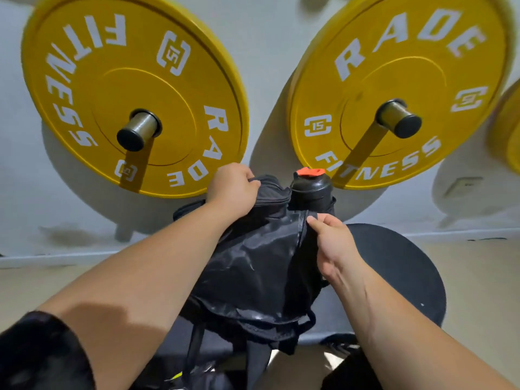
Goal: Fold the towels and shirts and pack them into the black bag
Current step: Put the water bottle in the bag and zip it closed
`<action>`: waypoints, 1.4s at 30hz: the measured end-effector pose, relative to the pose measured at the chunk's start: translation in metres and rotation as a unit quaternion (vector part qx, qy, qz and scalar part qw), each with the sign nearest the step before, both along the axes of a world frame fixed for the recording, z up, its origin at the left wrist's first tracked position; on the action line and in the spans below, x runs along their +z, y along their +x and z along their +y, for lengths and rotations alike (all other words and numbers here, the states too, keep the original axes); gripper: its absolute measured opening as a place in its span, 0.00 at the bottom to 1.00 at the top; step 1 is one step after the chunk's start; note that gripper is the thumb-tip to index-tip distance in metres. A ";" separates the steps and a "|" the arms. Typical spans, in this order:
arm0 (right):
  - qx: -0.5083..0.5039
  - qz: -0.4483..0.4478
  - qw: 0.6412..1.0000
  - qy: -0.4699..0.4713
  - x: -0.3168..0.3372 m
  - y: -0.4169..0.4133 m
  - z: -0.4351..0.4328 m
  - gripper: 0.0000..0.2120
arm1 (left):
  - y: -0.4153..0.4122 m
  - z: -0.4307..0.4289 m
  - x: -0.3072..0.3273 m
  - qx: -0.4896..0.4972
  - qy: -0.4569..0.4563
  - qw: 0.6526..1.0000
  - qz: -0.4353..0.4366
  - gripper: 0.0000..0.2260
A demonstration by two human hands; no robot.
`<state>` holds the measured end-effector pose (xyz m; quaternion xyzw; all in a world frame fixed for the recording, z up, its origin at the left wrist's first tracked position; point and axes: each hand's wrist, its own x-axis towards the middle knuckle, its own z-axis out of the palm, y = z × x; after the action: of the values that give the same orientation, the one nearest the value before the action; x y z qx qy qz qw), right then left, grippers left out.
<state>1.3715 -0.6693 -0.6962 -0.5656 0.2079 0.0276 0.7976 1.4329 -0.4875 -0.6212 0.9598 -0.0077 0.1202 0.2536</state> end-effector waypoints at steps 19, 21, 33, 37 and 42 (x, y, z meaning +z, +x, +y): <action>-0.114 0.068 0.910 -0.394 -0.034 -0.035 -0.066 0.19 | -0.059 -0.016 -0.018 -0.170 -0.052 0.984 -0.030 0.08; -0.075 -0.096 0.866 -0.486 -0.011 -0.036 -0.033 0.19 | -0.064 0.022 -0.024 -0.112 -0.072 0.991 -0.028 0.07; 0.419 -0.306 0.384 -0.764 0.025 -0.009 0.119 0.19 | -0.104 0.137 -0.122 0.051 -0.290 0.941 0.169 0.06; 0.343 -0.318 0.403 -0.786 0.007 -0.007 0.096 0.14 | -0.094 0.135 -0.133 -0.021 -0.292 0.928 0.232 0.09; 0.322 -0.321 0.385 -0.804 -0.009 -0.020 0.068 0.11 | -0.095 0.124 -0.151 -0.078 -0.289 0.918 0.261 0.13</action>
<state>1.3511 -0.6016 -0.7057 -0.9343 -0.3354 -0.0813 -0.0897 1.3379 -0.3639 -0.7725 0.8381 0.0193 -0.1577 0.5218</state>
